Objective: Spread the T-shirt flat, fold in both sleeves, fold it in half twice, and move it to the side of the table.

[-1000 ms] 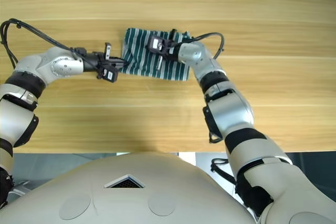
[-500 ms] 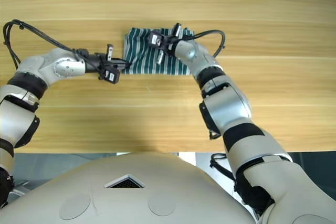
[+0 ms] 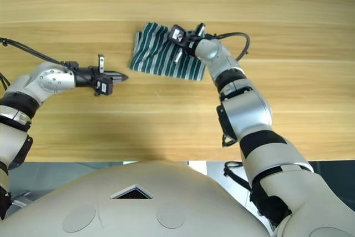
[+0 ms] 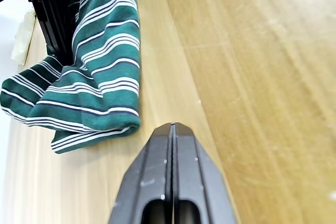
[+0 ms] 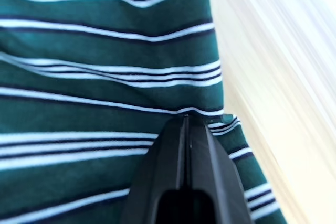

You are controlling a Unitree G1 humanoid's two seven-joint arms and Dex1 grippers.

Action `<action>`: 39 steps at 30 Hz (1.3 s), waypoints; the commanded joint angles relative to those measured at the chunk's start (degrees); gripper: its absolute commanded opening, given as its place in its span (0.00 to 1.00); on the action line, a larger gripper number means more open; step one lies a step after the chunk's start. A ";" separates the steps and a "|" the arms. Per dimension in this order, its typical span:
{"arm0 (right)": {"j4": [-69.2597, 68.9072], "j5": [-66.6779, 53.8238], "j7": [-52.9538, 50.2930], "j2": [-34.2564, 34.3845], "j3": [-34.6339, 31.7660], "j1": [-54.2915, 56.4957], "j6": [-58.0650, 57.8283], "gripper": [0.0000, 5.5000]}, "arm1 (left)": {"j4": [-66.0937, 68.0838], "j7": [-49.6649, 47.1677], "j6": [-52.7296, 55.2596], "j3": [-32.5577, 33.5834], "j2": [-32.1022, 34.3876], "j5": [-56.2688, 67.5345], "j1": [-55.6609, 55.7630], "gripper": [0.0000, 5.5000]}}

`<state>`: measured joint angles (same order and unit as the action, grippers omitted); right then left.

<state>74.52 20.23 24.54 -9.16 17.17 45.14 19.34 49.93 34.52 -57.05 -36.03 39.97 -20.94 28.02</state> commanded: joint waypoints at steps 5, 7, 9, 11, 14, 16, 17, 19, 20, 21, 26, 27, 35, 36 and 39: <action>-1.69 -6.21 13.98 -10.30 -4.65 -13.77 6.39 0.01 | -0.08 2.49 2.33 4.10 -2.74 1.87 -0.98 0.00; -4.33 -8.91 19.57 -13.38 -5.72 -18.68 10.17 0.01 | 0.38 2.10 2.58 4.66 -3.61 1.49 -0.84 0.00; -8.13 -10.17 24.72 -17.09 -5.07 -25.60 14.42 0.01 | 0.75 1.83 2.62 5.03 -4.26 1.23 -0.77 0.00; -12.55 -11.98 28.97 -19.38 -4.52 -30.72 16.89 0.01 | 0.95 1.45 2.82 5.38 -4.68 0.97 -0.80 0.00; -25.05 -19.66 35.48 -21.58 -5.01 -37.64 17.86 0.01 | 1.57 0.80 2.82 5.96 -5.37 0.28 -0.42 0.00; -35.34 -26.22 39.18 -23.20 -5.92 -41.19 16.09 0.01 | 1.91 0.41 2.83 6.16 -5.67 -0.33 -0.14 0.00; -40.73 -29.37 40.41 -23.96 -6.64 -42.24 14.84 0.01 | 2.11 0.06 2.87 6.26 -5.82 -0.78 0.01 0.00; -48.64 -33.89 41.30 -24.25 -7.95 -42.21 11.90 0.01 | 2.49 -0.51 2.88 6.60 -6.22 -1.37 0.16 0.00; -50.91 -34.55 41.31 -23.81 -8.05 -41.61 10.54 0.01 | 2.62 -0.83 2.89 6.69 -6.45 -1.61 0.19 0.00; -52.20 -34.18 41.09 -23.21 -7.66 -40.90 9.56 0.01 | 2.82 -1.13 2.92 6.71 -6.76 -1.88 0.34 0.00; -50.41 -28.80 39.10 -19.17 -3.72 -36.78 7.59 0.01 | 3.37 -1.88 2.76 7.05 -7.80 -2.82 0.69 0.00; -49.34 -27.61 38.97 -18.31 -2.74 -36.05 7.58 0.01 | 3.48 -2.00 2.71 7.15 -8.00 -2.88 0.75 0.00; -48.55 -25.63 42.95 -19.13 0.43 -36.37 7.40 0.01 | 4.02 -2.34 2.58 7.65 -8.78 -3.23 0.91 0.00; -48.96 -26.24 43.37 -19.28 0.16 -36.49 7.24 0.01 | 4.03 -2.42 2.62 7.69 -8.85 -3.26 0.84 0.00; -49.00 -27.76 42.51 -17.55 -0.71 -35.82 7.29 0.01 | 4.15 -2.64 2.71 7.67 -9.21 -3.44 0.79 0.00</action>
<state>26.03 -6.06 67.60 -27.91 17.40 8.89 26.85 53.40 31.90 -54.70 -28.27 31.21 -23.32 28.46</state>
